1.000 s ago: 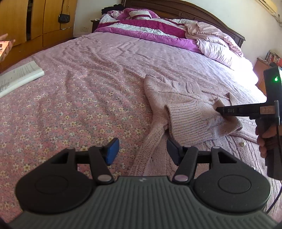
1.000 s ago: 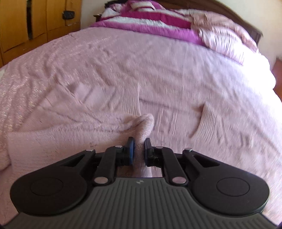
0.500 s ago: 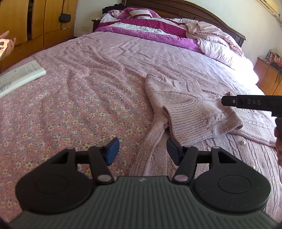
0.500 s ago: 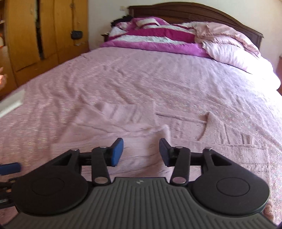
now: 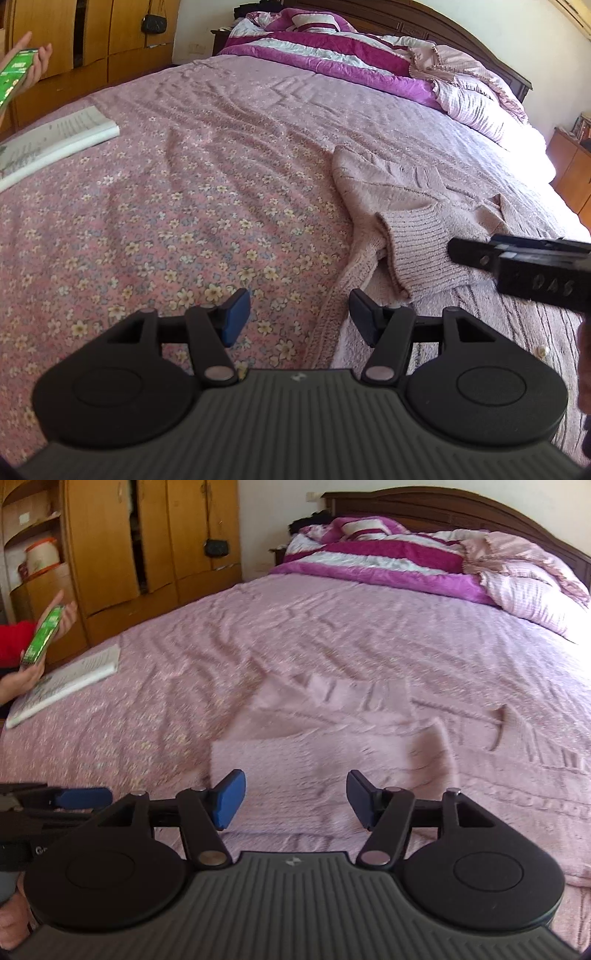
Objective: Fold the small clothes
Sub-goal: 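Open the right gripper and press the sleeve flat on the body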
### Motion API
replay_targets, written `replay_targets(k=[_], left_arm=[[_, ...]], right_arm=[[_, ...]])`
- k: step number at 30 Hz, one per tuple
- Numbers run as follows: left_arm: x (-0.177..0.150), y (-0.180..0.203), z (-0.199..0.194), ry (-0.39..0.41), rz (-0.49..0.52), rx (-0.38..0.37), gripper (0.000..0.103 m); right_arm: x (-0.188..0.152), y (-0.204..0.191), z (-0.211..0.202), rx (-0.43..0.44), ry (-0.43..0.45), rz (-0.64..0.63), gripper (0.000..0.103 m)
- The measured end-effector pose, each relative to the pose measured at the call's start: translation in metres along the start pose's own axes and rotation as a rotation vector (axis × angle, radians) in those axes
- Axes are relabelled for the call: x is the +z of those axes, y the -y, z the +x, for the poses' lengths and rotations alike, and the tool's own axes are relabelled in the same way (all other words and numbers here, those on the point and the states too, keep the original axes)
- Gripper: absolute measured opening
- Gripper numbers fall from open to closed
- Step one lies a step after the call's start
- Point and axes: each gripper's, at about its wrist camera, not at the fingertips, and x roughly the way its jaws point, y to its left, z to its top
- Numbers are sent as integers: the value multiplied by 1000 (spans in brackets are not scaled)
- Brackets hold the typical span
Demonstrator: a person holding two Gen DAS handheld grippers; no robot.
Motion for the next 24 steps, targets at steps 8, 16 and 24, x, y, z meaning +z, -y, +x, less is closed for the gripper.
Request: replay_targets(k=[8,16,24], left_arm=[[-3,-3,2,-8,0,-2,61],[-5,-3,5,-7,7,1,61],[-6,-2,6,-7,14,5,61]], right_arm=[[-9,-9,28,28,-61,-11,68],[-14,-8,47,42,-52,6,78],[-19,-8,53,28,-30,-1,76]])
